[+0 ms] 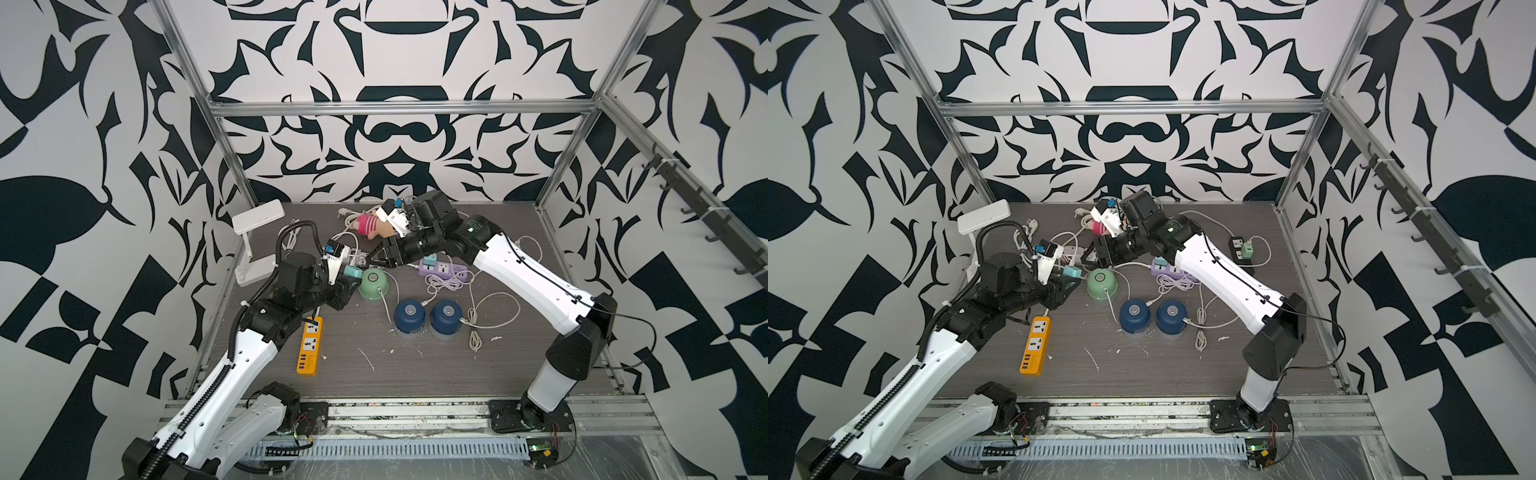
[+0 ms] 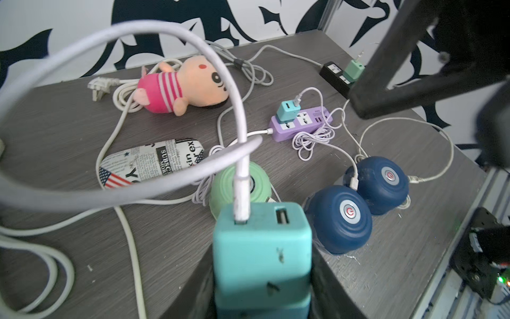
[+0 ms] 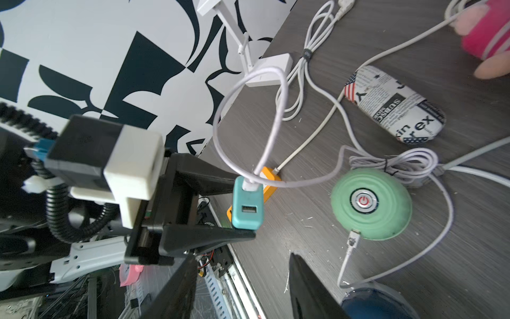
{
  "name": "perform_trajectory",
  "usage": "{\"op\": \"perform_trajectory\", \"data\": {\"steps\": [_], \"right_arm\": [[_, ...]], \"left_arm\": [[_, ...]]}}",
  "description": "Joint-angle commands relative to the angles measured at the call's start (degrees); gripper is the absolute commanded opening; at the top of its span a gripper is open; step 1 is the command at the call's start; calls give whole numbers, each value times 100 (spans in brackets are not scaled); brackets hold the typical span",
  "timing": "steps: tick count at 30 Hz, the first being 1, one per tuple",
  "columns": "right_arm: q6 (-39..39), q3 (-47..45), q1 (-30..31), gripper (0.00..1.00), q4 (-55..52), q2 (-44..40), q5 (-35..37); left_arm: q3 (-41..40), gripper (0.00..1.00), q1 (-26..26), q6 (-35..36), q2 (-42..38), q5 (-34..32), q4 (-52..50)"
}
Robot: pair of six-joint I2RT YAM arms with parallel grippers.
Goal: Charge the cordless meat grinders
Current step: Pick up the plug from the center of the board.
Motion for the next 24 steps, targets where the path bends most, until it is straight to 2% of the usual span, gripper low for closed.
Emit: {"op": "perform_trajectory", "data": {"steps": [1, 8, 17, 24], "right_arm": [[40, -41, 21, 57, 94, -92, -347], [-94, 132, 157, 55, -155, 205, -601], [-192, 472, 266, 51, -358, 579, -511], [-102, 566, 267, 40, -314, 738, -678]], "left_arm": [[-115, 28, -12, 480, -174, 631, 497], [-226, 26, -12, 666, -323, 867, 678], [-267, 24, -14, 732, -453, 1175, 675], [-335, 24, -20, 738, -510, 1312, 636]]}}
